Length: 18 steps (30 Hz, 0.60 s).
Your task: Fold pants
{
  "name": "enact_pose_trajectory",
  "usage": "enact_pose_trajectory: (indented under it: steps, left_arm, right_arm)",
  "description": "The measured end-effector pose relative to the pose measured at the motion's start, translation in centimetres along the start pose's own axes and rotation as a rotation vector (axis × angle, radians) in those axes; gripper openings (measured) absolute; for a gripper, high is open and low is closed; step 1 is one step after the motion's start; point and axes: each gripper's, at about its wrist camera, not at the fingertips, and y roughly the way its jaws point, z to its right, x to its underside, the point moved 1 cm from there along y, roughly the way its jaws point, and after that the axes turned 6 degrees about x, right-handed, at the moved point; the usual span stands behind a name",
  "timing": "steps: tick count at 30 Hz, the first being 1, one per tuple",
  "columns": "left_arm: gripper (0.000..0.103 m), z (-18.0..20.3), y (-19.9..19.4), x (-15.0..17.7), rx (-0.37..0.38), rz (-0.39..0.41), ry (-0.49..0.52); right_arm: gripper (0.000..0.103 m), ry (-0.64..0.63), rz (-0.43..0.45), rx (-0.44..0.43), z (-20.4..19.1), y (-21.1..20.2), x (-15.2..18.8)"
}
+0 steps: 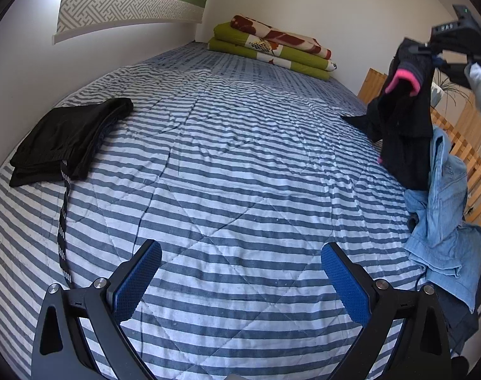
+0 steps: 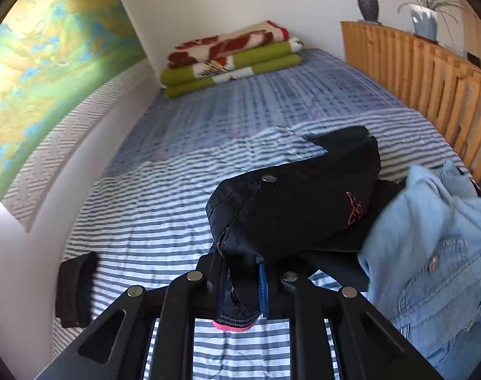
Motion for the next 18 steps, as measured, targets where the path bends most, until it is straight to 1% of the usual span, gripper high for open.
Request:
enact_pose_trajectory:
  steps: [3,6,10,11,13,14,16,18]
  left_arm:
    - [0.102,-0.8,-1.1,-0.7,-0.016,0.033,-0.019]
    - [0.102,-2.9,-2.7,-1.6,-0.046,0.079,-0.056]
    - [0.102,-6.9,-5.6,-2.4,-0.096,0.144,-0.135]
    - [0.102,-7.9,-6.3,-2.5,-0.108,0.157,-0.151]
    - [0.102,-9.5,-7.7,-2.3,-0.137,0.179,-0.166]
    - [0.102,-10.3,-8.3,-2.2,-0.155,0.188,-0.169]
    - [0.102,-11.6,-9.3,-1.7,-0.176,0.198,-0.172]
    - [0.102,-12.2,-9.6,-1.1,-0.184,0.179,-0.158]
  right_arm:
    - [0.013,-0.093,0.033,-0.095,-5.5,-4.3,-0.5]
    - [0.012,-0.188,0.061,-0.211,-10.8,-8.7,-0.1]
    - [0.012,-0.249,0.064,-0.379,-14.7,-13.6,1.8]
    - [0.012,-0.262,0.067,-0.395,-15.1,-14.4,2.4]
    - [0.012,-0.271,0.060,-0.383,-15.2,-15.1,3.9]
    - [0.012,-0.260,0.042,-0.377,-14.6,-14.9,4.9]
    - [0.012,-0.228,-0.012,-0.364,-12.6,-13.2,6.6]
    - [0.013,-0.201,-0.058,-0.316,-9.3,-11.0,9.0]
